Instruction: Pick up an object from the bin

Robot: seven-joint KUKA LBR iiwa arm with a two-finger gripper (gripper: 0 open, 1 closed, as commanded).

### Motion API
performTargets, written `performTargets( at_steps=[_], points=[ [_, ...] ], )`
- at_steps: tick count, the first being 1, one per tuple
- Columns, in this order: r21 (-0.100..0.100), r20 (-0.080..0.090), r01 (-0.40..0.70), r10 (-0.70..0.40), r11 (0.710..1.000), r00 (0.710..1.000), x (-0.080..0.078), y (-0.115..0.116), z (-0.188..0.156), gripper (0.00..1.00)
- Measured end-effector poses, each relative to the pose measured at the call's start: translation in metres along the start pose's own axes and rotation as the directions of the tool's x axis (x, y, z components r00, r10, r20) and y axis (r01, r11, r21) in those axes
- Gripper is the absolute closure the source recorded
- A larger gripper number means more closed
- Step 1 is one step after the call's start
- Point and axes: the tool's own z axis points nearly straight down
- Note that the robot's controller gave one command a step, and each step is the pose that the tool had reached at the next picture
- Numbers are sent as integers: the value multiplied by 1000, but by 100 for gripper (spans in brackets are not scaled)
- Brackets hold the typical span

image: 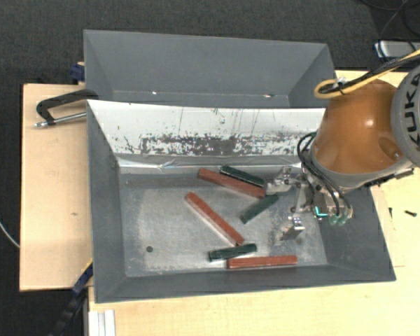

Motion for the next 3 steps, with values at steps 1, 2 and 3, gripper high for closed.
performTargets(
  at_steps=[1, 2, 3],
  points=[
    [1, 9, 1, -1, 1000, 1000, -2, 0, -4, 0],
    [-4, 14, -282, 282, 959, 959, -26, -3, 48, 0],
    [-3, 10, -353, 353, 935, 935, -32, -4, 70, 0]
  ],
)
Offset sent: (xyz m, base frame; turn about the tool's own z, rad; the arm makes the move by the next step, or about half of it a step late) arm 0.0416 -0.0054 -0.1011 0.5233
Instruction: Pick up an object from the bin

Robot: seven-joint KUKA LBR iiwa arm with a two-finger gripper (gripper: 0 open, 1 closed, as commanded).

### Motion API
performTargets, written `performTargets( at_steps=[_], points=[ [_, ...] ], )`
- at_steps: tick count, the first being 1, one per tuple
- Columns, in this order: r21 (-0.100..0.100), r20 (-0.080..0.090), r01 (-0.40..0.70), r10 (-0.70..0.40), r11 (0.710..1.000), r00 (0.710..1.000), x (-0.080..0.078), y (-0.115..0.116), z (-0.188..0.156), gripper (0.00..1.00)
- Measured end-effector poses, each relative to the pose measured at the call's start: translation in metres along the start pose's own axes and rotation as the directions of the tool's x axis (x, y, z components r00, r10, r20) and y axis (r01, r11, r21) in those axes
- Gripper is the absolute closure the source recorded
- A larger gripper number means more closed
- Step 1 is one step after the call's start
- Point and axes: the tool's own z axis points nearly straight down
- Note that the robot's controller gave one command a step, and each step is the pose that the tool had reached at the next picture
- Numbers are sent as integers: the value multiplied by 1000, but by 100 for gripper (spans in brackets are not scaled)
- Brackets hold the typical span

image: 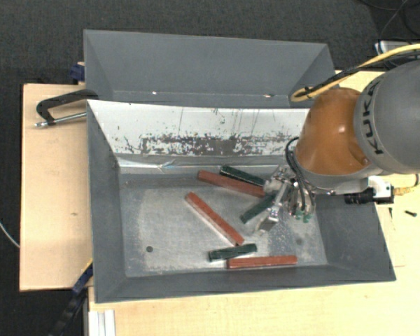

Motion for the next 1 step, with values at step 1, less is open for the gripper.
performTargets(
  at_steps=[1],
  points=[
    [0, 2, 400, -400, 917, 917, -1, -7, -11, 0]
  ],
)
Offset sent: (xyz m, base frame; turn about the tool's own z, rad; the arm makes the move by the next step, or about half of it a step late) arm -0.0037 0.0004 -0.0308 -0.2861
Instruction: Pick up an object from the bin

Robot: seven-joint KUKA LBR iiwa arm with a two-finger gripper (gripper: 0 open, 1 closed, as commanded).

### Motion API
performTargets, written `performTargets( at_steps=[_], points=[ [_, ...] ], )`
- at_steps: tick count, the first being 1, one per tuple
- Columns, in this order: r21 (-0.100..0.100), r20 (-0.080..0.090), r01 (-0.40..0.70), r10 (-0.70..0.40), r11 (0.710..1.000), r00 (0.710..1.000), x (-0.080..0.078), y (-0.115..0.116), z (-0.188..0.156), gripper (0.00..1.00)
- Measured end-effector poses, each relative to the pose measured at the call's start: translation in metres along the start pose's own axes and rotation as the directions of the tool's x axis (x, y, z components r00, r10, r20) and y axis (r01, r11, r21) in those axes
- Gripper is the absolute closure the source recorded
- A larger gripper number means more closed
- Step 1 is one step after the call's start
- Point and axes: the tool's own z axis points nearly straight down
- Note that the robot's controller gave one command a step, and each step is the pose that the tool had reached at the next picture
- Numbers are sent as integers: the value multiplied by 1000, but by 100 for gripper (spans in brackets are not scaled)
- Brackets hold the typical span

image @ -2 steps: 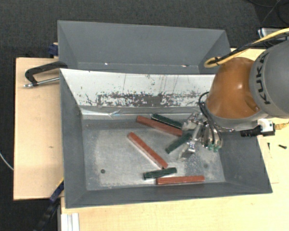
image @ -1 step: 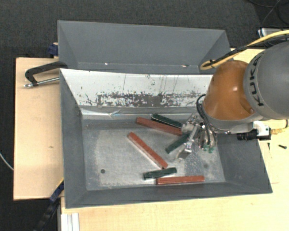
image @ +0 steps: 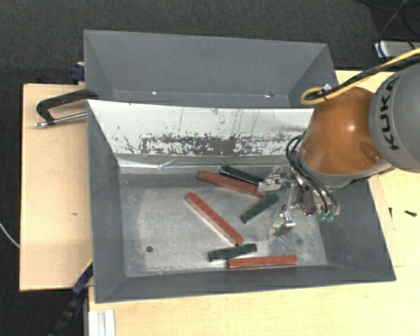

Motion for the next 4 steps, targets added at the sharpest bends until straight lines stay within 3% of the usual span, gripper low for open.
performTargets(
  at_steps=[1, 2, 4],
  points=[
    [0, -5, -124, 124, 992, 992, 1, 7, 37, 0],
    [-7, -12, 157, -157, 988, 987, -17, -5, 36, 100],
    [-6, -10, 157, -157, 988, 988, -16, -5, 34, 100]
  ],
)
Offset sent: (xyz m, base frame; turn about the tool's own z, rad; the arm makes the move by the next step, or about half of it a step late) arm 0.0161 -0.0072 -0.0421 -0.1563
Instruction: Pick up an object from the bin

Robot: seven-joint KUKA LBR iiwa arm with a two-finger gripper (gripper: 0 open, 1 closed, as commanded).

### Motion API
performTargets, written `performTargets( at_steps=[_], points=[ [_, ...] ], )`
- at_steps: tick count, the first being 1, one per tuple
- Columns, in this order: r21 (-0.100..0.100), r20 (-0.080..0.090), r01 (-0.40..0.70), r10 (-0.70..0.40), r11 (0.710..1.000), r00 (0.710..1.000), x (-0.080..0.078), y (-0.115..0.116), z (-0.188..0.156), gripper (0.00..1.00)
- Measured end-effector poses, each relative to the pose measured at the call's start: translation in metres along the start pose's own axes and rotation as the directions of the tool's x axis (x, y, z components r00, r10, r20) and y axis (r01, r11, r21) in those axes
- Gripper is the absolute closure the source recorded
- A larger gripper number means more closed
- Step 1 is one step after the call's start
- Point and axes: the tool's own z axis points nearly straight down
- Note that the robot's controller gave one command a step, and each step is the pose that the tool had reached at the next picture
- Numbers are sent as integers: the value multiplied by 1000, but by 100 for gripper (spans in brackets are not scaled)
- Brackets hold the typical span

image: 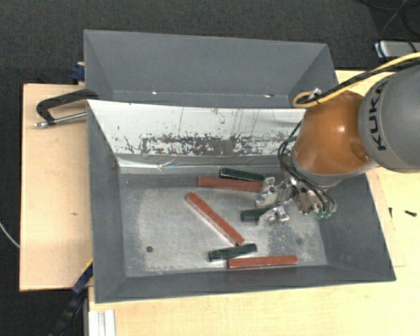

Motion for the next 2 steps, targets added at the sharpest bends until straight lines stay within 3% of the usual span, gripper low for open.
performTargets(
  at_steps=[2],
  points=[
    [3, 2, -1, 1, 1000, 1000, 1, 0, -39, 100]
  ],
)
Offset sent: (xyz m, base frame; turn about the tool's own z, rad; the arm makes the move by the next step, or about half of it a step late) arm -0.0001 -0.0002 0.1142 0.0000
